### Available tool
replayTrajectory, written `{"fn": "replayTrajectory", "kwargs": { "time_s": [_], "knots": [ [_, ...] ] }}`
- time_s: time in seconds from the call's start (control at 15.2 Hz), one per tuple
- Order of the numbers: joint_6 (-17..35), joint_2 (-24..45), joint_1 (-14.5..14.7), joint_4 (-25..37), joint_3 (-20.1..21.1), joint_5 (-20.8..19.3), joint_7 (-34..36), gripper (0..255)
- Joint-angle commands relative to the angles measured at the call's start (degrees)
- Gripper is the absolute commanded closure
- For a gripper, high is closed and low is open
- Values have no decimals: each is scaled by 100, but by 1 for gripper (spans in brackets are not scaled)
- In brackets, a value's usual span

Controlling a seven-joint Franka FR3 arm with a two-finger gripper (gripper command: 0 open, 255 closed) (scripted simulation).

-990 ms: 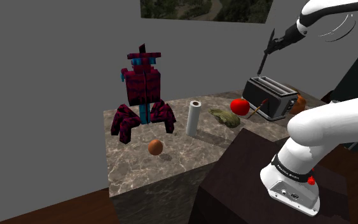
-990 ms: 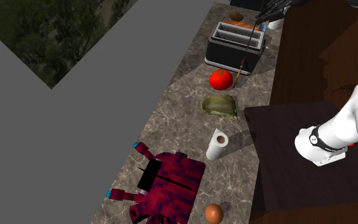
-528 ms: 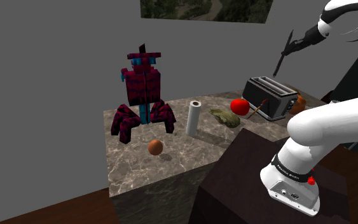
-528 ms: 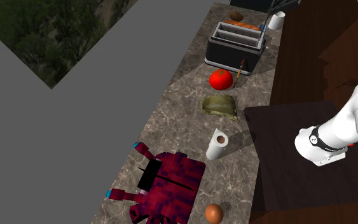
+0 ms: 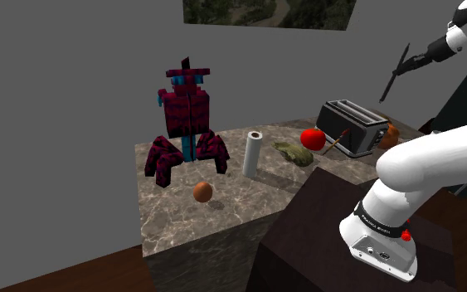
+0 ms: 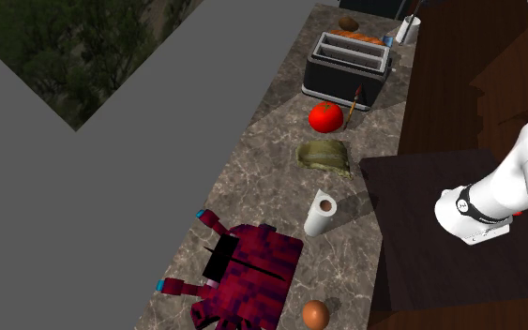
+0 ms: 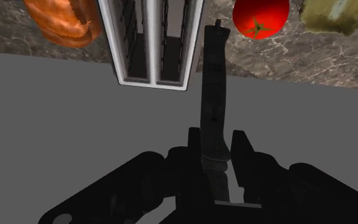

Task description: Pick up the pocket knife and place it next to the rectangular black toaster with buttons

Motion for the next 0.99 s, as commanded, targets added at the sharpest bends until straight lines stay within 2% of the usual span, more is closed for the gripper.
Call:
{"fn": "replayTrajectory", "kwargs": {
  "time_s": [0.0,0.26,0.46,0.92],
  "knots": [
    [-200,103,148,317,-358,23,-252,255],
    [-586,325,597,1011,-1183,97,-733,255],
    [-931,487,1141,1671,-1992,161,-1096,255],
    [-495,421,1228,1251,-2237,121,-1291,255]
  ]
}}
